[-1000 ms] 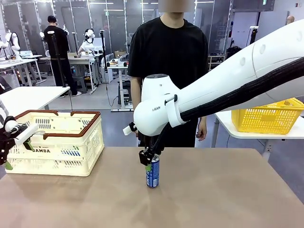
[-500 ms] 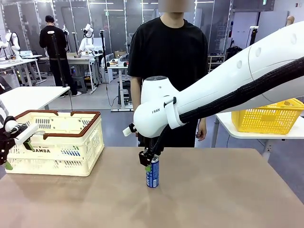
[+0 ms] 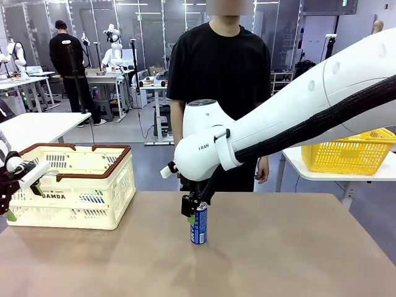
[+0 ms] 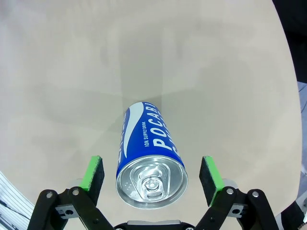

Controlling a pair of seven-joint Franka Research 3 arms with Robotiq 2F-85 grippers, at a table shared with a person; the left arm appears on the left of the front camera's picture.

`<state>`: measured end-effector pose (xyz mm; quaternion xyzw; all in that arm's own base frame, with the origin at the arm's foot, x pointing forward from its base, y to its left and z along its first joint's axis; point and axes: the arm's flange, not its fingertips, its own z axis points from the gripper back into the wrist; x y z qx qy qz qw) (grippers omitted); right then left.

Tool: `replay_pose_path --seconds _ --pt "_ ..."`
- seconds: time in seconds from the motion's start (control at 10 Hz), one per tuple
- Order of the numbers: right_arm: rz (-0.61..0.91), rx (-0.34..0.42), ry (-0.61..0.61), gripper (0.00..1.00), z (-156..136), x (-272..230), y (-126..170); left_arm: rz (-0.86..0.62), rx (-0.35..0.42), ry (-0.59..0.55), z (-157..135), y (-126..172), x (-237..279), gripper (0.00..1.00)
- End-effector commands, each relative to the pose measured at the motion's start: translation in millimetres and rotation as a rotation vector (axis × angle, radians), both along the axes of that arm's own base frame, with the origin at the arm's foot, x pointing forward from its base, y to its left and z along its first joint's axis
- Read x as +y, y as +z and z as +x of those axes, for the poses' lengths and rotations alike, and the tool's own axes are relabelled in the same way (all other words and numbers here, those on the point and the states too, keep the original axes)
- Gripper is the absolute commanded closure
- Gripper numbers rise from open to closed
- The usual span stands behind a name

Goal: Place the drinks into the Shopping basket.
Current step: Pick up one drink and place it into the Shopping basket.

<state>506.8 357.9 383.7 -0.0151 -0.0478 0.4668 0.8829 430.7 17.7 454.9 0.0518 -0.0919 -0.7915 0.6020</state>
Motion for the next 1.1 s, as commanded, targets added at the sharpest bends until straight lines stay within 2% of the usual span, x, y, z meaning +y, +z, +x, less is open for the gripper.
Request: replay_pose_path --seconds 0.0,0.2,0.4,0.7,1.0 --pt "-0.027 0.002 0.018 0.00 -0.4 4.7 3.1 0.003 -0.001 0.006 -3.6 -0.7 -0.1 0.00" --pt "-0.042 -0.014 0.042 0.00 -7.4 6.4 17.6 0.003 -0.001 0.006 -3.6 -0.7 -0.1 0.00" --pt "-0.014 -0.025 0.088 0.00 -19.8 6.5 48.7 0.003 -0.001 0.006 -3.6 -0.7 -0.1 0.00" --pt "-0.002 -0.032 0.062 0.00 -44.2 -1.3 96.1 0.003 -0.001 0.006 -3.6 -0.7 -0.1 0.00" --pt "0.004 -0.051 0.033 0.00 -54.7 -35.7 117.9 0.003 -0.001 0.006 -3.6 -0.7 -0.1 0.00"
